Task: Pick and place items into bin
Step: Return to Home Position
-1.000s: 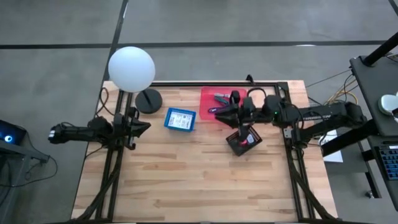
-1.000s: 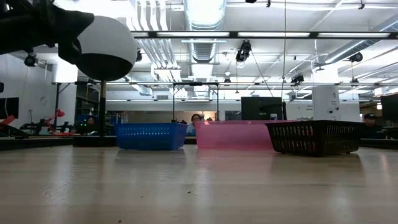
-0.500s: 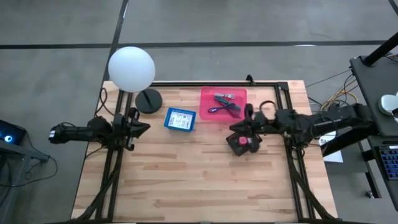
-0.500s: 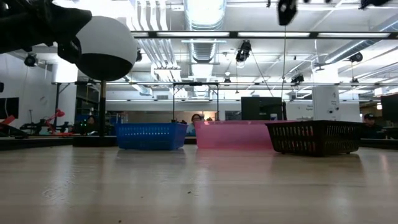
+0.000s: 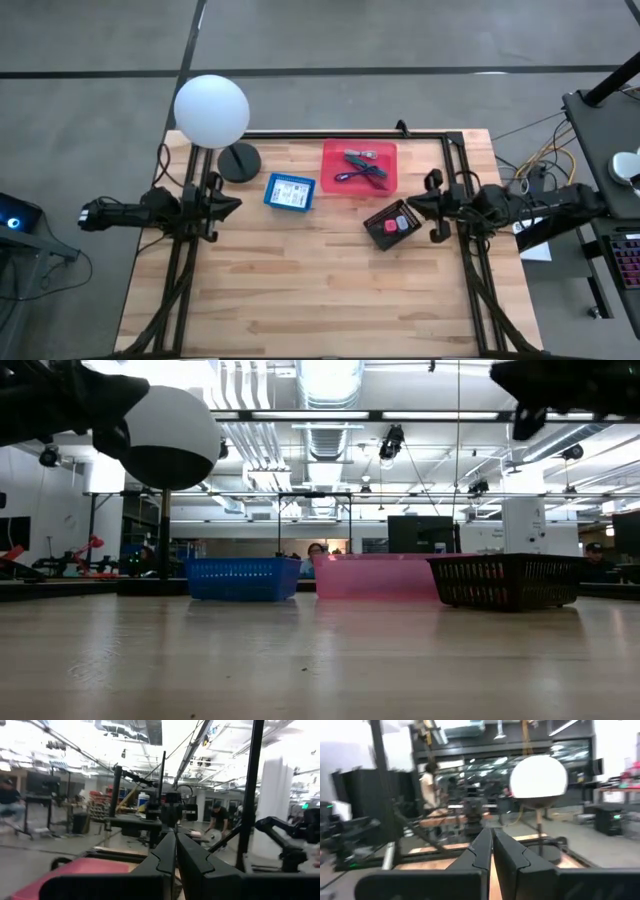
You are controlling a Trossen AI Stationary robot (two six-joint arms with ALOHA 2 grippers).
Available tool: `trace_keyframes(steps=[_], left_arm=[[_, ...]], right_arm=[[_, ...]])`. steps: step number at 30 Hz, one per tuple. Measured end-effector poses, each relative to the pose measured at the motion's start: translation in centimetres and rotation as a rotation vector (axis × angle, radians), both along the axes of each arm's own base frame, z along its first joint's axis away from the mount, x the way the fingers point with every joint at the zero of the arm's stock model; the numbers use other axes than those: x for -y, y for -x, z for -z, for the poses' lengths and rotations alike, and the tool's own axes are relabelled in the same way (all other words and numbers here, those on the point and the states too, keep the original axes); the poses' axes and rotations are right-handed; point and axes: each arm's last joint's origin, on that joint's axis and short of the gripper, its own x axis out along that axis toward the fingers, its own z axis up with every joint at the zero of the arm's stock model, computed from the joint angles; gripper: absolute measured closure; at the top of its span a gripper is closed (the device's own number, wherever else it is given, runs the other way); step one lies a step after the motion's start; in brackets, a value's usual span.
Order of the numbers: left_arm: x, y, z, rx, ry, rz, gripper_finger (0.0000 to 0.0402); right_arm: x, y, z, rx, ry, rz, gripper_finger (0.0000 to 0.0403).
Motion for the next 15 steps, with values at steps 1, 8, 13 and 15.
trace_keyframes(steps=[1, 8, 13, 15], left_arm=[[0.0, 0.0, 0.0, -0.001, -0.021, -0.007, 0.0401], [0.0, 0.0, 0.1, -0.01, -0.045, -0.018, 0.0401], [0.0, -0.1, 0.2, -0.026, -0.044, -0.026, 0.0401], [0.0, -0.2, 0.4, -0.049, -0.044, -0.028, 0.0401]], right_arm=[[0.1, 0.5, 0.5, 0.013, 0.0, 0.024, 0.0394], [0.4, 2.6, 3.5, 0.1, 0.057, 0.068, 0.0394], [0.6, 3.3, 4.2, 0.036, 0.077, 0.113, 0.0394], [0.7, 3.2, 4.5, 0.005, 0.056, 0.115, 0.0394]])
